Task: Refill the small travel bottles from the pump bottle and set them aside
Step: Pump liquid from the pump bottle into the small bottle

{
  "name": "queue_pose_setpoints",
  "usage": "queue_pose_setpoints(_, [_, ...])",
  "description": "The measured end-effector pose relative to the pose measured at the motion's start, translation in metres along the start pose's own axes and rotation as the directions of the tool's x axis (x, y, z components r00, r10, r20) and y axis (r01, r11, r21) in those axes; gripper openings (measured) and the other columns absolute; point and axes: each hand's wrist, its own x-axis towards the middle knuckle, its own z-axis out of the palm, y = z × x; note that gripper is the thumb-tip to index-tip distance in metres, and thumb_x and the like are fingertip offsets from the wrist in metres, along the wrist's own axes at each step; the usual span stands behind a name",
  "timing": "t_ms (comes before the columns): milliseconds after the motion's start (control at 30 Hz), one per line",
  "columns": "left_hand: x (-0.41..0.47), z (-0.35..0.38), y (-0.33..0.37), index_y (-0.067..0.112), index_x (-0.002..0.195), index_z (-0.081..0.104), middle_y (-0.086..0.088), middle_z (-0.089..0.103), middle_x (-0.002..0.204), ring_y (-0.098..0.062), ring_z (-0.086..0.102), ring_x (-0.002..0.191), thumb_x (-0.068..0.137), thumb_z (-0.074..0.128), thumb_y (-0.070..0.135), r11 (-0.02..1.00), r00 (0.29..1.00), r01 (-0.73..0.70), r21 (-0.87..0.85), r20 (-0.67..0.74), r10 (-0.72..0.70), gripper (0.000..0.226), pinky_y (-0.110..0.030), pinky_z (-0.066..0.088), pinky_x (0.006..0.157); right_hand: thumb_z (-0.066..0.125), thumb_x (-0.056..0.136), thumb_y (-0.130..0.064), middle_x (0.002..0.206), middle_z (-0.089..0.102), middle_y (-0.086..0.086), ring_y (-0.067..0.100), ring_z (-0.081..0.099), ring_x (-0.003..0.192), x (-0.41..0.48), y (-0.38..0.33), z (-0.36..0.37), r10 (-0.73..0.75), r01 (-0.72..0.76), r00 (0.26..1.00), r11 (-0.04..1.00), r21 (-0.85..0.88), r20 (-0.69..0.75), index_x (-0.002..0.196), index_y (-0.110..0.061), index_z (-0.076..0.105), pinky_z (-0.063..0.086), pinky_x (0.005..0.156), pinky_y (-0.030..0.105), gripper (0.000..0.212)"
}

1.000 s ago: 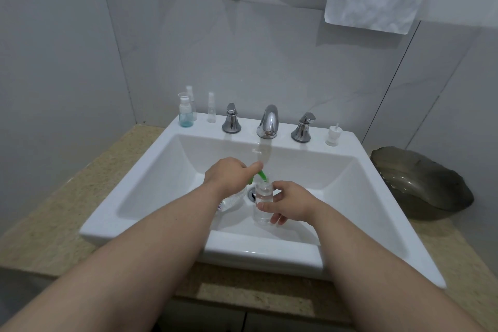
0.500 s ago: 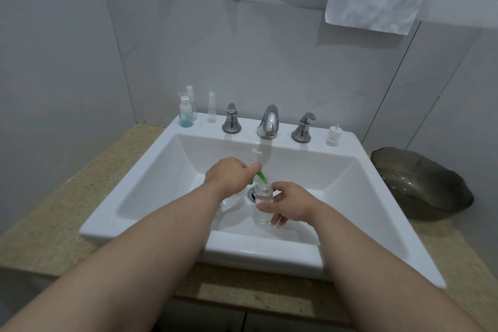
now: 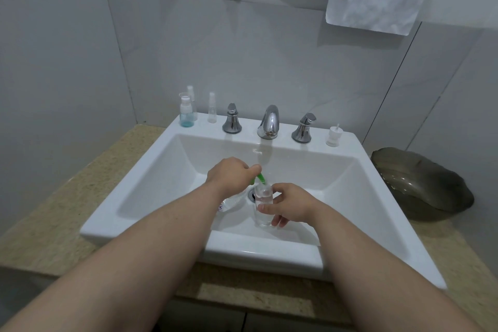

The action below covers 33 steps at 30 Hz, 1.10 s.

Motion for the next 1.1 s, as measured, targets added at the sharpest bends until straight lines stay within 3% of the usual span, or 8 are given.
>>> queue_pose_setpoints(100, [-0.002,0.0,0.001,0.018,0.063,0.05,0.001,0.045,0.058,-0.021,0.045,0.061,0.09,0.048,0.057,1.0,1.0,-0.004,0.021,0.0,0.004,0.048,-0.032,0.039,0.06,0.082,0.088,-0.027,0.086,0.074,0.003,0.024,0.075,0.071,0.001,0.0,0.0,0.003,-0.003,1.0,1.0,-0.005,-0.002,0.115,-0.018,0.063,0.057,0.061,0.029,0.034])
queue_pose_setpoints(200, [-0.003,-0.001,-0.001,0.013,0.065,0.06,0.004,0.052,0.058,-0.021,0.053,0.065,0.091,0.048,0.061,1.0,1.0,-0.003,0.02,-0.007,0.003,0.056,-0.031,0.042,0.064,0.082,0.088,-0.027,0.088,0.075,0.003,0.024,0.075,0.071,0.0,0.0,0.0,-0.002,0.002,1.0,1.0,-0.006,-0.004,0.117,-0.019,0.063,0.058,0.062,0.029,0.035])
queue_pose_setpoints(300, [-0.003,-0.002,-0.005,0.02,0.076,0.074,0.01,0.068,0.071,-0.015,0.064,0.076,0.091,0.043,0.074,1.0,1.0,-0.003,-0.007,0.0,0.003,0.065,-0.032,0.049,0.072,0.082,0.089,-0.026,0.095,0.076,0.006,0.023,0.074,0.07,0.0,-0.001,-0.001,-0.007,0.007,1.0,1.0,0.012,-0.013,0.118,-0.017,0.063,0.058,0.062,0.03,0.036])
queue_pose_setpoints(500, [-0.003,-0.001,-0.009,0.025,0.08,0.075,0.013,0.074,0.084,-0.011,0.066,0.083,0.081,0.027,0.094,0.999,1.0,-0.018,-0.029,0.01,0.019,0.084,-0.035,0.052,0.08,0.082,0.088,-0.027,0.101,0.078,0.007,0.021,0.073,0.067,0.001,-0.001,-0.001,-0.015,0.016,1.0,1.0,0.016,-0.023,0.12,-0.017,0.063,0.057,0.059,0.029,0.038])
queue_pose_setpoints(833, [-0.002,-0.001,-0.005,0.026,0.078,0.075,0.011,0.075,0.087,-0.015,0.067,0.086,0.087,0.037,0.086,1.0,1.0,0.001,-0.005,0.005,-0.001,0.071,-0.037,0.053,0.085,0.082,0.088,-0.027,0.099,0.078,0.009,0.021,0.074,0.067,0.001,0.0,-0.001,-0.026,0.026,0.999,1.0,0.011,-0.028,0.117,-0.017,0.064,0.058,0.06,0.03,0.036])
queue_pose_setpoints(1100, [0.0,0.0,-0.004,0.025,0.075,0.074,0.009,0.074,0.083,-0.014,0.066,0.081,0.09,0.04,0.079,1.0,1.0,0.008,0.018,0.007,-0.008,0.066,-0.033,0.049,0.075,0.081,0.089,-0.026,0.099,0.078,0.007,0.021,0.073,0.067,0.001,0.0,0.0,-0.034,0.034,0.999,0.999,0.001,-0.024,0.117,-0.018,0.064,0.057,0.059,0.029,0.035])
